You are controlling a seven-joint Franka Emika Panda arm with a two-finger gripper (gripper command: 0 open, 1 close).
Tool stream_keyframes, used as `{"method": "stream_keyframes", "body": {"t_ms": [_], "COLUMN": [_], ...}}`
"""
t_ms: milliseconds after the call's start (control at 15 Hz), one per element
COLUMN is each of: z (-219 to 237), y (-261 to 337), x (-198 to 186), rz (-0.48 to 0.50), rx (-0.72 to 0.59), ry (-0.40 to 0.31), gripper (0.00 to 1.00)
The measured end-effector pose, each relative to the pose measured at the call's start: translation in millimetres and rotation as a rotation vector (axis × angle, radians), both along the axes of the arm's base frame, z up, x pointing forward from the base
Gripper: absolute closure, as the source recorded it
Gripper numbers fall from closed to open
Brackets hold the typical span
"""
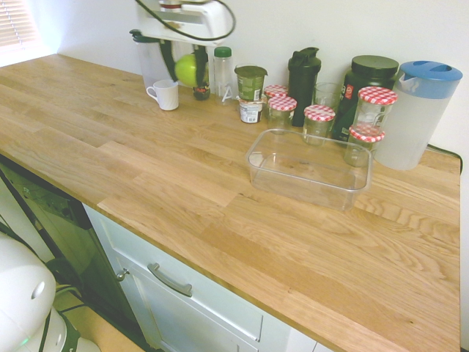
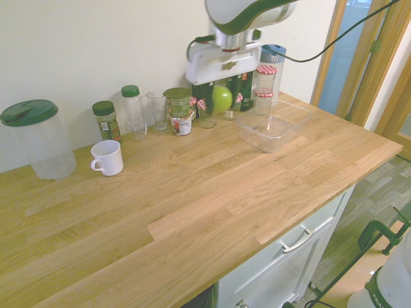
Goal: Put the apple into the container
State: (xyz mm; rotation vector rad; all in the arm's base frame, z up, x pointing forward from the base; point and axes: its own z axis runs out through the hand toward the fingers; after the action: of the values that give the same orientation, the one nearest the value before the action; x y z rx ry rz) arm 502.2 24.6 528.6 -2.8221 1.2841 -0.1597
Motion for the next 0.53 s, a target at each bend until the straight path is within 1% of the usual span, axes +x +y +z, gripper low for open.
{"method": "stream_keyframes", "body": {"t_ms": [133,267,400,533], "z": [-1.4,-8.0,-22.8,-49.1], "y": [-79.9,-137.6,-175.3,-208.8], "x": [-2.2,-8.0,-7.0,-3.4], "rz": [-0.081,-0.127,-0.167,-0.209], "rx": [0.009,0.013,0.014,0.013], "ry": [0.005,0.009,0.010,0.024], "gripper": [1.00,1.00,1.00,1.00]}}
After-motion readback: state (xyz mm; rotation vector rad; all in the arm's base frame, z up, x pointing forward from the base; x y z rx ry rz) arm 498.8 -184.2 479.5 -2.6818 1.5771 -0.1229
